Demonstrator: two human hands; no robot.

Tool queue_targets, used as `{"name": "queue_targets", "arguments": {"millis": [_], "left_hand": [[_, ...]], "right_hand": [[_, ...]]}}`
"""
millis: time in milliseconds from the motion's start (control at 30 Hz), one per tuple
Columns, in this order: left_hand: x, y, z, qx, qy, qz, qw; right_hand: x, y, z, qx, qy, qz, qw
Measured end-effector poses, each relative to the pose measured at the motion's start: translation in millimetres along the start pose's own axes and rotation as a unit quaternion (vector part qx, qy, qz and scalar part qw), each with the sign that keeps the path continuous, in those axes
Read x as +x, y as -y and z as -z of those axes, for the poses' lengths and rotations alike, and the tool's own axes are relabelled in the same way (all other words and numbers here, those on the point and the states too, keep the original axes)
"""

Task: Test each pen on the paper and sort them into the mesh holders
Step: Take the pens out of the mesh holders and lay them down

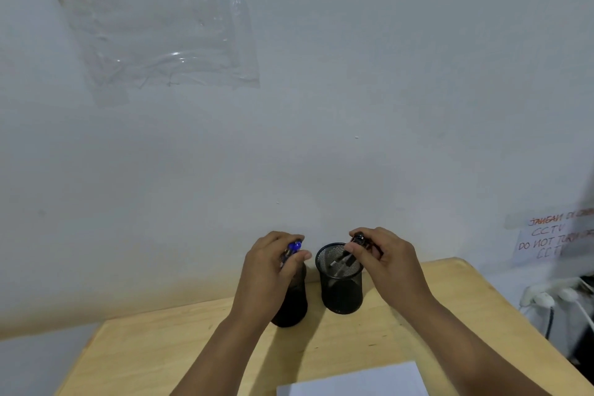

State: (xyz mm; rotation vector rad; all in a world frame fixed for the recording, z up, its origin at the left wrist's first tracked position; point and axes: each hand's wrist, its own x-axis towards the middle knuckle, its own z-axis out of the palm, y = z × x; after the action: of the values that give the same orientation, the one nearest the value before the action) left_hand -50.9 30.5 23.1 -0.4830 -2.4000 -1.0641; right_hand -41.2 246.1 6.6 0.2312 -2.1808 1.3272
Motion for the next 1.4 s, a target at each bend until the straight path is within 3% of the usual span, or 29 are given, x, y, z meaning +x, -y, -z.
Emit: {"name": "queue_targets", "arguments": {"millis": [233,400,567,700,900,1033,1233,1400], "left_hand": [[-22.7,-46.0,46.1,-0.085,-0.066,-0.008,0.994],[-55.7,-56.6,79.6,-0.091,-0.079,0.015,0.993],[-102.1,-45.3,114.7,-0.077,-0.05,0.065,0.994],[-136.2,-26.5,145.8,-0.075,0.023,0.144,0.987],[-160.1,6.5,172.4,-0.068,0.135,0.282,0.948],[-170.6,27.9,168.5,-0.074,0.224,0.361,0.902],[-181.5,54.6,144.9,-0.083,0.221,0.406,0.883],[-188.7,60.9,130.8,-0.038,0.187,0.407,0.893]], "right_hand": [[-11.7,61.1,21.5,0.003,-0.019,0.111,0.994],[-34.9,100.6,9.0,0.07,0.0,0.101,0.992],[-69.5,116.0,-28.0,0.11,0.107,0.026,0.988],[-100.4,129.8,-55.8,0.159,0.248,-0.074,0.953],[-126.1,143.1,-92.9,0.146,0.39,-0.151,0.897],[-131.7,139.6,-110.7,0.118,0.457,-0.26,0.842],[-136.2,123.0,-127.4,0.07,0.468,-0.399,0.785],[-139.7,118.3,-134.2,0.05,0.434,-0.411,0.8]]}}
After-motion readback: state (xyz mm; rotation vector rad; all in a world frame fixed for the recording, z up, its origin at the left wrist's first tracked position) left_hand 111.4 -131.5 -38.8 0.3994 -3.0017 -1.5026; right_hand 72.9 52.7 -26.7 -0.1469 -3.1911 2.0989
